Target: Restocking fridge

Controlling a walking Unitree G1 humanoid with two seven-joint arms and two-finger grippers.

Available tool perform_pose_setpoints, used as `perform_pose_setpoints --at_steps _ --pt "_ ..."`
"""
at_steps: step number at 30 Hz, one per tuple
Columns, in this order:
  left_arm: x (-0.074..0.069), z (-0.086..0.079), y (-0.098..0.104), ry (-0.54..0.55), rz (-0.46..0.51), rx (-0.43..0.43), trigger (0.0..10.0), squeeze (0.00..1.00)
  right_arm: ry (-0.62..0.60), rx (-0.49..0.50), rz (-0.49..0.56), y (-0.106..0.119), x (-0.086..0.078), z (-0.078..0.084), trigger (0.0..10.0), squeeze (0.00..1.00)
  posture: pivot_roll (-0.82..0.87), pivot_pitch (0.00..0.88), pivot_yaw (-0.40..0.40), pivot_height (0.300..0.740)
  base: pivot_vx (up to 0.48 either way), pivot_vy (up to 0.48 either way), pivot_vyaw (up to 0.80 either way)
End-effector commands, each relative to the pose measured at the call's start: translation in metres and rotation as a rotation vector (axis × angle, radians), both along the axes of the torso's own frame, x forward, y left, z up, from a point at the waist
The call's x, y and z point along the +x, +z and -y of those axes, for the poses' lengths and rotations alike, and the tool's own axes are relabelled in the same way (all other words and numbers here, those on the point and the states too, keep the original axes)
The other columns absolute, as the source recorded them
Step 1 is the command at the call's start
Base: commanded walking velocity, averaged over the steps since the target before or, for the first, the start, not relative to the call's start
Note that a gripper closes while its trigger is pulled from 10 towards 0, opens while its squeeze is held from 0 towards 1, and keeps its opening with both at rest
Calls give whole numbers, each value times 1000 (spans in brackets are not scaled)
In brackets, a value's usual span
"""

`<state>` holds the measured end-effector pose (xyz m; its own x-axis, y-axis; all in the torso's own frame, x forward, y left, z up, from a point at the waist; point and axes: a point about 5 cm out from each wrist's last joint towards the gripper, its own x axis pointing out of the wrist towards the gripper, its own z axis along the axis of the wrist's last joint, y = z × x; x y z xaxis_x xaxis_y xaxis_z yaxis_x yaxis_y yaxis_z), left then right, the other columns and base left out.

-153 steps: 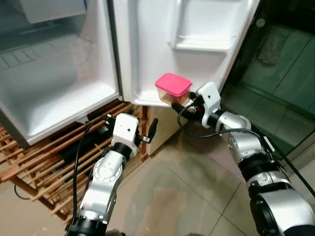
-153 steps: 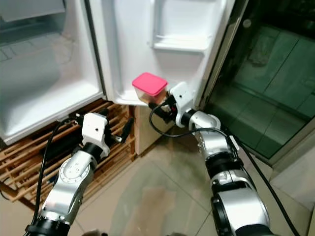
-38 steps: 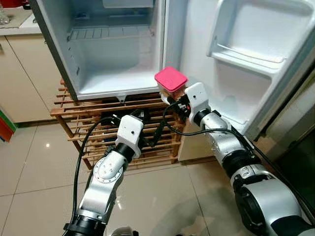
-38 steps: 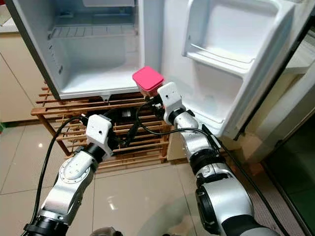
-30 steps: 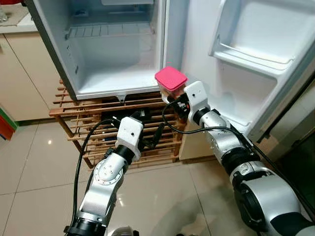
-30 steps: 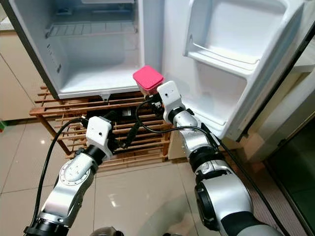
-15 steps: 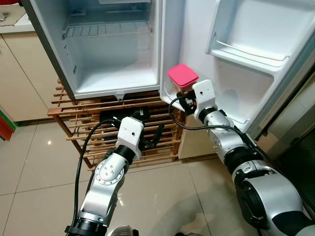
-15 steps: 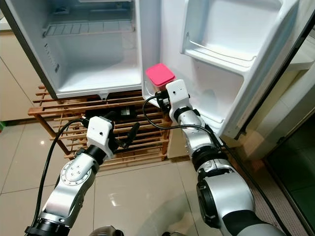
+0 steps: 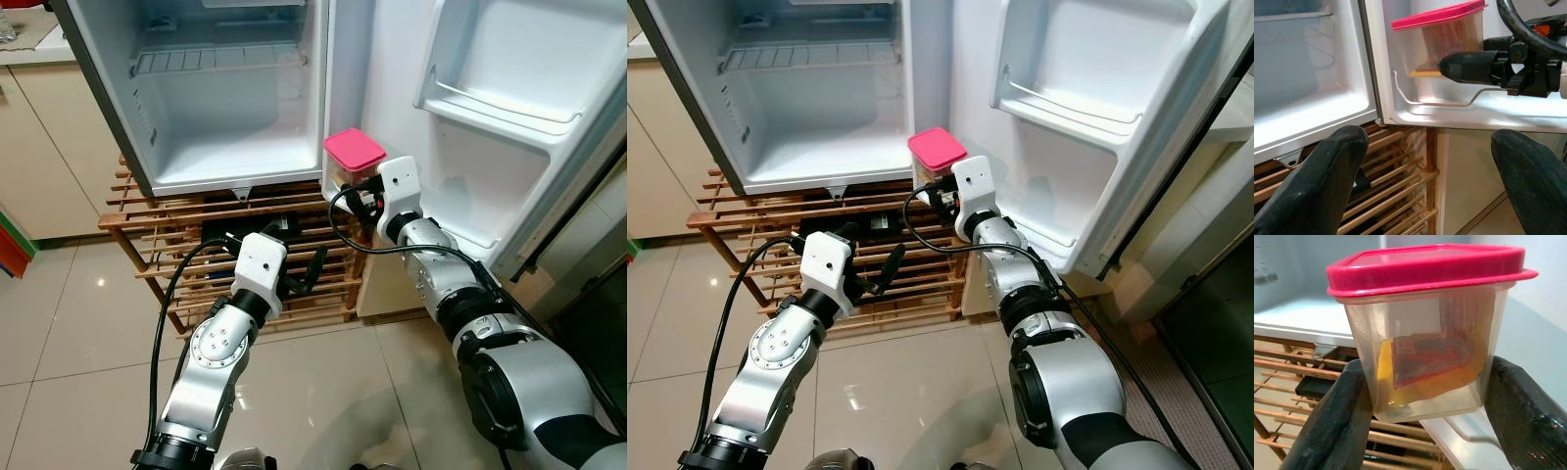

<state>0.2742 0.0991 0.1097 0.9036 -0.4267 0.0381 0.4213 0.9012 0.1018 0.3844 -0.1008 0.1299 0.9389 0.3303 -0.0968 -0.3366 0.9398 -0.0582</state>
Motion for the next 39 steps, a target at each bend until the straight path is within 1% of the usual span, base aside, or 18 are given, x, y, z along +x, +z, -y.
perform_pose_setpoints --at_steps 1,3,7,12,13,19,22,23,25,29,35,39 --pt "1 4 6 -5 20 4 10000 0 -21 46 -7 9 5 -2 0 0 51 22 -46 740 0 0 0" --pt "0 4 6 -1 18 3 10000 0 -24 71 -27 10 6 -5 0 0 57 29 -49 740 0 0 0" --pt "-2 4 6 3 17 2 10000 0 -32 102 -46 12 8 -7 0 0 63 35 -53 740 0 0 0" --pt "-3 3 6 8 16 2 10000 0 -47 131 -66 15 10 -5 0 0 66 40 -56 740 0 0 0" --pt "-4 3 6 10 15 1 10000 0 -40 108 -59 17 11 -5 0 0 68 43 -59 740 0 0 0" --pt "-5 3 6 16 15 0 10000 0 -40 61 -61 16 11 -2 0 0 70 48 -65 740 0 0 0" --pt "-7 4 6 19 16 -3 10000 0 -47 -12 -49 13 11 1 0 0 73 52 -71 740 0 0 0" --pt "-7 4 6 19 16 -3 10000 0 -47 -12 -49 13 11 1 0 0 73 52 -71 740 0 0 0" --pt "-7 4 7 21 16 -4 10000 0 -51 -47 -46 10 10 2 0 0 75 54 -72 740 0 0 0" --pt "-8 2 6 24 6 -1 10000 0 -65 -64 -62 5 8 2 0 0 82 59 -75 740 0 0 0" --pt "-8 0 5 26 1 6 10000 0 -88 -69 -68 4 8 4 0 0 86 61 -77 740 0 0 0" --pt "-9 1 6 26 1 7 10000 0 -113 -113 -74 1 8 6 0 0 89 64 -80 740 0 0 0"
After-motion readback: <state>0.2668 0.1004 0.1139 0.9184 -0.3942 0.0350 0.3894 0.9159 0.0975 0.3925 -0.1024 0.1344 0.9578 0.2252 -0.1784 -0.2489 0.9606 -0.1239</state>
